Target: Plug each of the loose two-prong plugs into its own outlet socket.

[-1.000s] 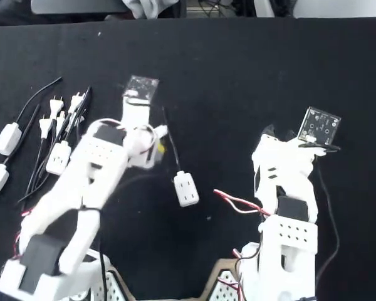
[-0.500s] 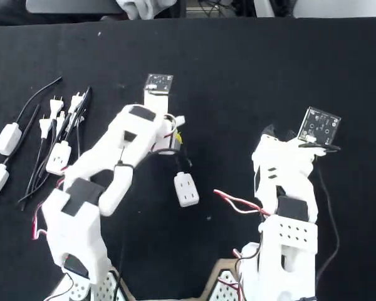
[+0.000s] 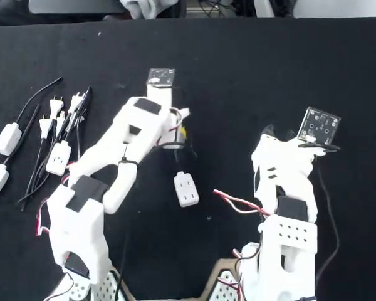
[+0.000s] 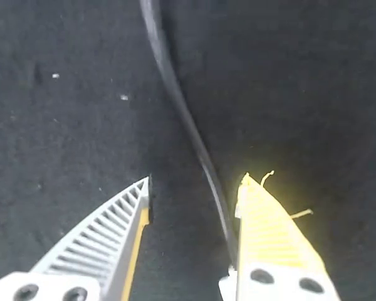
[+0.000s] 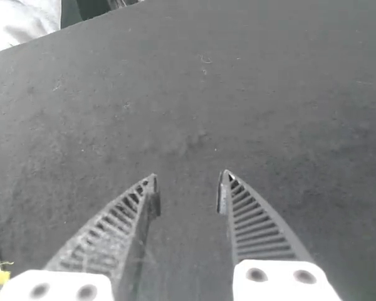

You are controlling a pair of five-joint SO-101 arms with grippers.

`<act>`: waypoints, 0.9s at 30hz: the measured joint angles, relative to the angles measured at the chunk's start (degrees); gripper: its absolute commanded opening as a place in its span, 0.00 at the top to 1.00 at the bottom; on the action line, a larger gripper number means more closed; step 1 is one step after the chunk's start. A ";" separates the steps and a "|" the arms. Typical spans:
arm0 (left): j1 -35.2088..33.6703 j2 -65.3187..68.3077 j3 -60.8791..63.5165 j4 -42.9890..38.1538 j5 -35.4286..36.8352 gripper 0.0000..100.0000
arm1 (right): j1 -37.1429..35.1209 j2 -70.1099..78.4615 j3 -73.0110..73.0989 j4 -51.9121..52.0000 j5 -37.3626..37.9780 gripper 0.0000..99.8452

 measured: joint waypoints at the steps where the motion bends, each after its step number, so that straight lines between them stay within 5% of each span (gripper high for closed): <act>1: 0.18 -0.09 -1.23 1.14 0.00 0.77 | -0.18 0.00 0.00 0.00 0.00 0.86; 15: -0.97 7.74 -4.31 3.08 3.43 0.78 | -0.44 0.00 0.00 0.00 0.00 0.86; 27: -9.67 -6.24 10.73 7.56 4.84 0.78 | -0.44 0.00 0.00 0.00 0.00 0.86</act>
